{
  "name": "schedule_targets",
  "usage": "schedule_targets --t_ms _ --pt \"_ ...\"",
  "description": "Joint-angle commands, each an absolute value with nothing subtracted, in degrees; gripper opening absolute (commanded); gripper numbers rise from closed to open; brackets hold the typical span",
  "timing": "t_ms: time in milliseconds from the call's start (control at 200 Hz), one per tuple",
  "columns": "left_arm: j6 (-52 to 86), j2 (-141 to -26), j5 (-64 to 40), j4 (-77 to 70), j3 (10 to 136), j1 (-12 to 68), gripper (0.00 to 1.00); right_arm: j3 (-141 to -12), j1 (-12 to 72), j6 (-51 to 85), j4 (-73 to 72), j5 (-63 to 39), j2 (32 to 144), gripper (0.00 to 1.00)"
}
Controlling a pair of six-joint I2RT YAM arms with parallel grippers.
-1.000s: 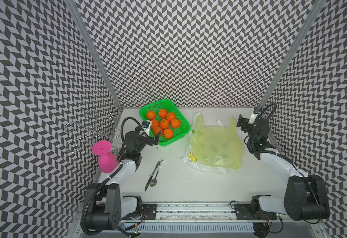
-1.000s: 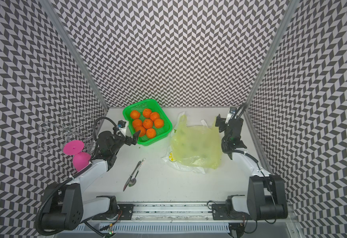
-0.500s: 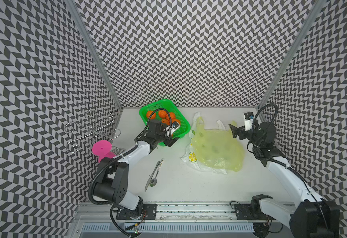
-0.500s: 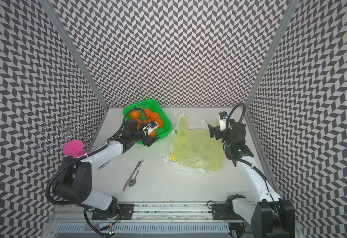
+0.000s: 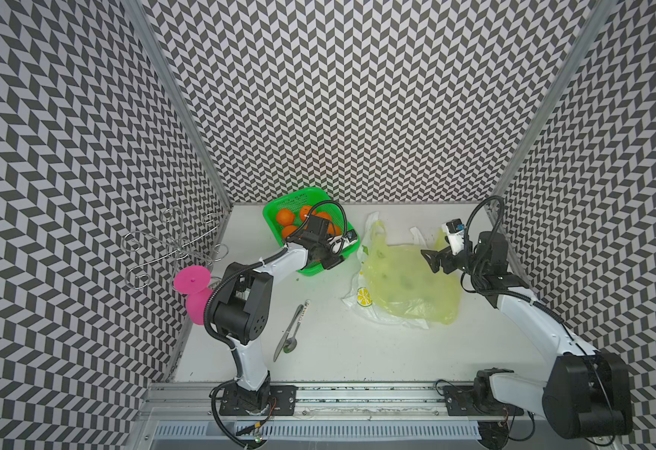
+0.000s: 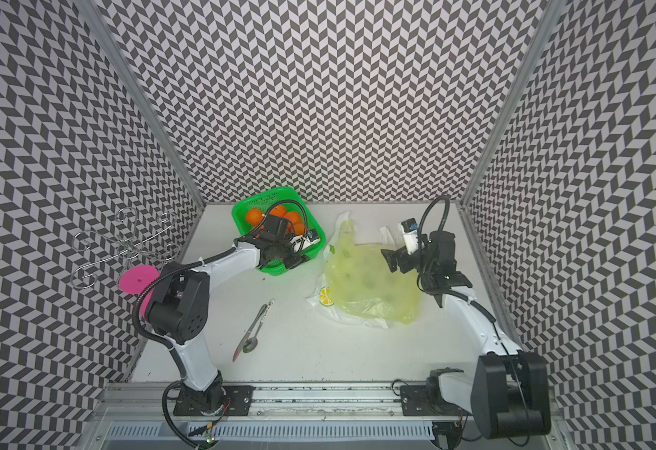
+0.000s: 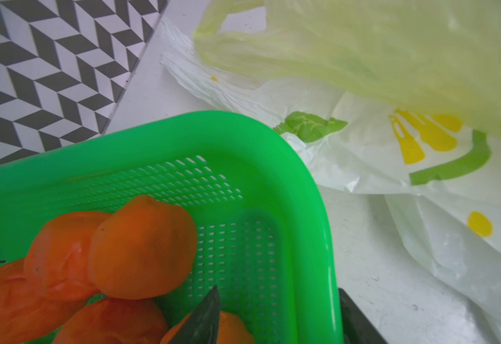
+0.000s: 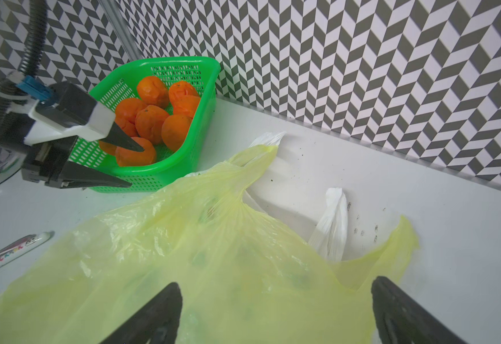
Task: Place the oranges into plastic bags & tie knots
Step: Adjust the basket at the center of the board.
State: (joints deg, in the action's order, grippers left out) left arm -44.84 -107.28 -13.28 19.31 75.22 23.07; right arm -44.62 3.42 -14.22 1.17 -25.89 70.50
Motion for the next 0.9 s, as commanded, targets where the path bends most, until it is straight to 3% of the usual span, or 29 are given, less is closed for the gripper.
schedule_targets --t_ms 0,551,896 --pt "-52.30 -109.49 -11.70 26.94 78.91 23.85 0.55 -46.71 3.91 -15.84 1.01 -27.91 70.66 0.99" --pt "-68.77 -110.03 -4.48 39.50 81.68 24.00 0.24 -47.99 6.71 -17.28 2.96 -28.17 73.07 0.99" --pt "-73.37 -104.96 -0.69 41.29 78.16 18.09 0.23 -49.78 8.21 -25.13 8.09 -31.46 72.17 0.99"
